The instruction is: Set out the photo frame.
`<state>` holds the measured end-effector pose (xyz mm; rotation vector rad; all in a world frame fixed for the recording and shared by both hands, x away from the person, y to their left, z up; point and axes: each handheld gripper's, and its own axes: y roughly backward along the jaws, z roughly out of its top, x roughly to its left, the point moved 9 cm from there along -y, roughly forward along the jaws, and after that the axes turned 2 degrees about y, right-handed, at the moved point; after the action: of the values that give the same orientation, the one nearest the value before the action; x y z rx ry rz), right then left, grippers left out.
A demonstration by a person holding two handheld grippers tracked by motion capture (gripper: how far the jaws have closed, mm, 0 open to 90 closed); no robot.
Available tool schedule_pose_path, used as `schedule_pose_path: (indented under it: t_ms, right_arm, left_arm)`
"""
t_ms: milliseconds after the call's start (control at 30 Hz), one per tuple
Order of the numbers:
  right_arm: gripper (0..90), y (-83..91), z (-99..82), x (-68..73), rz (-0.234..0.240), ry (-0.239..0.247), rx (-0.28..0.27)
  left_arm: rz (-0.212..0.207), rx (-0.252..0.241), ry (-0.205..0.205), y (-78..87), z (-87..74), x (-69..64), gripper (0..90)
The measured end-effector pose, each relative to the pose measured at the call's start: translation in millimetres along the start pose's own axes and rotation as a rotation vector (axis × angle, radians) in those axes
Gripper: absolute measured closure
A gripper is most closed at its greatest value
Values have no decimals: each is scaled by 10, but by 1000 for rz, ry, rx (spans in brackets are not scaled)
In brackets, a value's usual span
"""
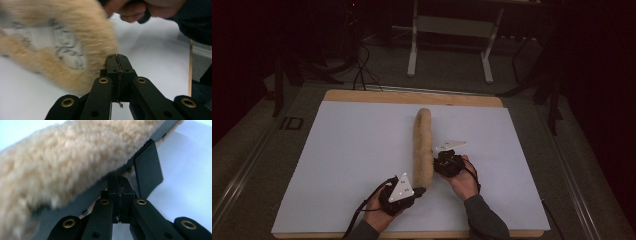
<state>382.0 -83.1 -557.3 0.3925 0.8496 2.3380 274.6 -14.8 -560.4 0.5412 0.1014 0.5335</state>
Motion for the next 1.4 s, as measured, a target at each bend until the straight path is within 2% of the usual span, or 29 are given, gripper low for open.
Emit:
schedule_pose_path:
  t_ms: [67,133,300,333,533,667,767,1067,1200,1400]
  right_arm:
    - [900,3,16,25,9,7,-7]
    - [899,9,28,40,7,13,-8]
    - [892,31,22,13,-13,19,-3]
    - [892,37,21,3,-22,18,-2]
    - [787,169,95,-92,-68,0,-22]
    - [662,283,146,-196,-92,-47,-41]
    - [603,343,170,-248,-102,-78,-53]
    - [499,455,255,-230,-85,-129,-83]
    - [455,494,277,-214,-77,-154,-92]
    - [400,566,330,-144,-62,-165,-114]
  left_arm:
    - [4,19,-22,-60,-3,-35,900]
    - [-4,19,-20,-78,-1,-44,900]
    - [2,14,-17,10,-25,2,900]
    - [10,10,-6,73,-44,48,900]
    - [40,-7,11,194,-46,164,886]
    - [72,-17,26,278,-45,268,850]
    - [97,-24,46,335,-49,348,821]
    - [171,-25,95,463,-85,562,739]
    - [190,-20,113,490,-108,628,720]
    - [206,-7,129,500,-141,682,699]
